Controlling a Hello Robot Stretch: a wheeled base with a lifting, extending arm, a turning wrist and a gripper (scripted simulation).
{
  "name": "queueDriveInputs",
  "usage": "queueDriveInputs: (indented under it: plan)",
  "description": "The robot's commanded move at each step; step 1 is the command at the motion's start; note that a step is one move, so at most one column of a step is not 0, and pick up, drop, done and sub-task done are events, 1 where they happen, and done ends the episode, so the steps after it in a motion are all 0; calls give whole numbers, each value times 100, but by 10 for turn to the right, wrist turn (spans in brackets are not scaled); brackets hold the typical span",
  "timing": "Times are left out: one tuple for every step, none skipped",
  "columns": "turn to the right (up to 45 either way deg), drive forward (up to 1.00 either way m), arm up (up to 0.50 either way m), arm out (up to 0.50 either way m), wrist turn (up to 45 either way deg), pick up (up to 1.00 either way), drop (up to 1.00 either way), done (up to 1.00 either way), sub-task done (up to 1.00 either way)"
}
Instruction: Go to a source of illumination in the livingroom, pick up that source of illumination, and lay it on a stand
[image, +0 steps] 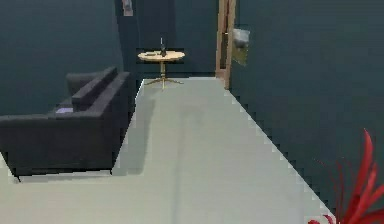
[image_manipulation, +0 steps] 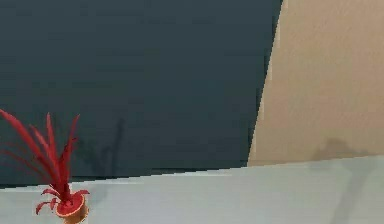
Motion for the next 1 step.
queueDriveInputs:
  plan:
    - [0, 100, 0, 0, 0, 0, 0, 0, 0]
